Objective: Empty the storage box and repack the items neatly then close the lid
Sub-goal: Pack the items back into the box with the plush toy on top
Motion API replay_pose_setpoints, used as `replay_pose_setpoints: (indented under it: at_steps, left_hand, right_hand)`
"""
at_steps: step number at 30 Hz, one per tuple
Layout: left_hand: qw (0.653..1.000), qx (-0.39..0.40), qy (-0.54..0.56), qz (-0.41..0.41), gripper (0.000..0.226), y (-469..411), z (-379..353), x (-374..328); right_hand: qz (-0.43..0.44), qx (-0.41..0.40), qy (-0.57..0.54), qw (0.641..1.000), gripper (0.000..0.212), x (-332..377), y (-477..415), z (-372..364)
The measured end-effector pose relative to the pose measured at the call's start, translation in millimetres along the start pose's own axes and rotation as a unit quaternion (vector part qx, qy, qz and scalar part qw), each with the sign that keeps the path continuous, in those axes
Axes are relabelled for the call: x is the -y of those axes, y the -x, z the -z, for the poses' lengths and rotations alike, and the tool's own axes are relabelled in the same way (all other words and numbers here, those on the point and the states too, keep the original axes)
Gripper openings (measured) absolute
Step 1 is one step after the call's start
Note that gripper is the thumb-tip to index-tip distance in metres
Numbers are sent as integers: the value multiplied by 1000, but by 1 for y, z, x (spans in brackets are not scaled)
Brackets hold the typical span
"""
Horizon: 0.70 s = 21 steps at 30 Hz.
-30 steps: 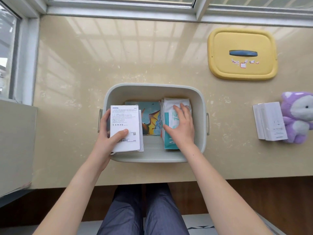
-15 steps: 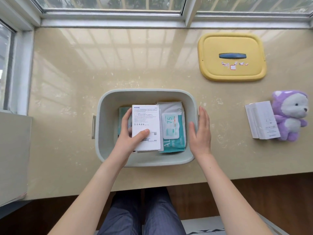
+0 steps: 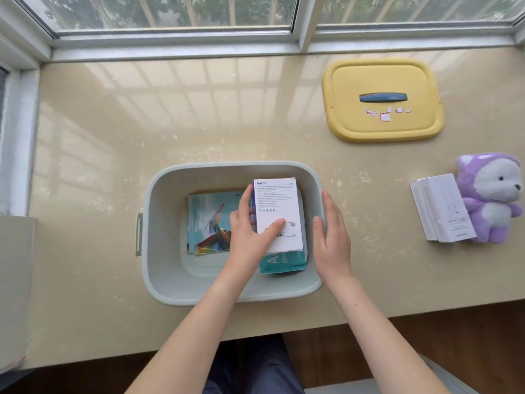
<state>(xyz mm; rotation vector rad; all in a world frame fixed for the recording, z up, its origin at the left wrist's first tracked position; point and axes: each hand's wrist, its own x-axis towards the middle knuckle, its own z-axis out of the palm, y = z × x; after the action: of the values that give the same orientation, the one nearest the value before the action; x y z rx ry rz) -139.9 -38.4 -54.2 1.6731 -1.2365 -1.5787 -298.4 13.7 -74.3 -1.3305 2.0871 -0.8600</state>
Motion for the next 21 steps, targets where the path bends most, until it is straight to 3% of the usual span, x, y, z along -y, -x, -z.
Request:
replay_pose_setpoints:
  at_steps: [13,21]
  left_hand:
    - [999,-5,39,6,71,7,12,2]
    - [990,-45,126,48,71,5,78,16]
  right_hand:
    - [-12,8,2,1000,52,2,1,1]
    - [1,16,43,999,55,5,2,0]
